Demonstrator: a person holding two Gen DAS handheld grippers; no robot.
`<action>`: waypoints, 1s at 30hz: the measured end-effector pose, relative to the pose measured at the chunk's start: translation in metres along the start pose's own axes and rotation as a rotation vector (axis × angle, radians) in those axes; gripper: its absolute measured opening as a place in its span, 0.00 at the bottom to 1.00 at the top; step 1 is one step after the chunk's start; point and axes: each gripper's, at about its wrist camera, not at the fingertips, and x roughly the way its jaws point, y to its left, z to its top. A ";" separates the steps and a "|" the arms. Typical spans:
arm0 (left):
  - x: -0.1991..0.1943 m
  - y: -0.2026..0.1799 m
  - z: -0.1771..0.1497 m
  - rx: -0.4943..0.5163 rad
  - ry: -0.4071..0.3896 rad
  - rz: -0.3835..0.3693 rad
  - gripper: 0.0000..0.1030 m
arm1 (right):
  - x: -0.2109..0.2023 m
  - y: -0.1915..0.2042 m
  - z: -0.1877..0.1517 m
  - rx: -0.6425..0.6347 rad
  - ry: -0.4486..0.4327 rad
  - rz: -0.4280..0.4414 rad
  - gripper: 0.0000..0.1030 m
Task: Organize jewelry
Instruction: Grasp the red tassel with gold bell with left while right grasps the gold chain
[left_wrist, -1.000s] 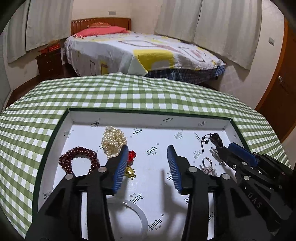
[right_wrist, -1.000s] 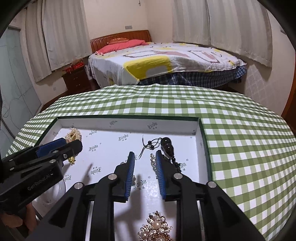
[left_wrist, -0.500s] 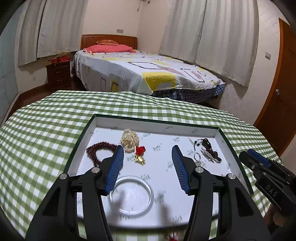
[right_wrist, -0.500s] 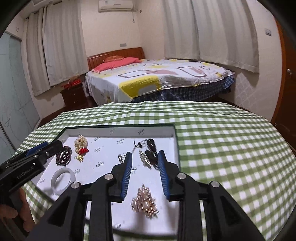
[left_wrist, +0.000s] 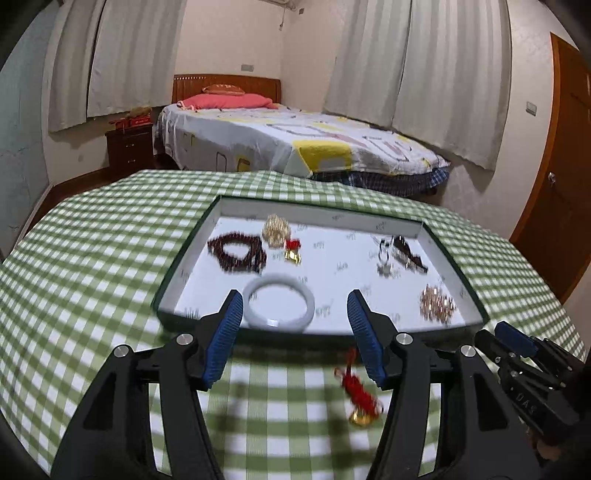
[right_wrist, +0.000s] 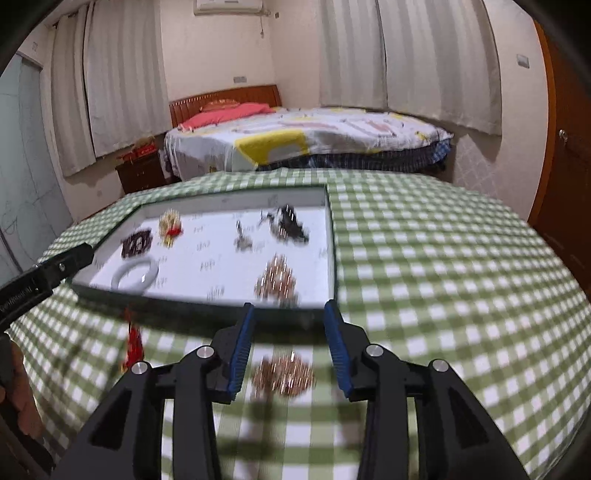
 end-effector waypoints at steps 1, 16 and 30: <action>-0.002 0.000 -0.004 0.000 0.006 0.000 0.56 | 0.000 0.001 -0.003 -0.002 0.006 0.002 0.40; -0.003 -0.002 -0.032 0.007 0.063 0.004 0.56 | 0.024 0.008 -0.013 0.000 0.143 -0.014 0.45; 0.008 -0.022 -0.041 0.034 0.123 -0.026 0.60 | 0.016 0.011 -0.020 -0.025 0.140 0.036 0.16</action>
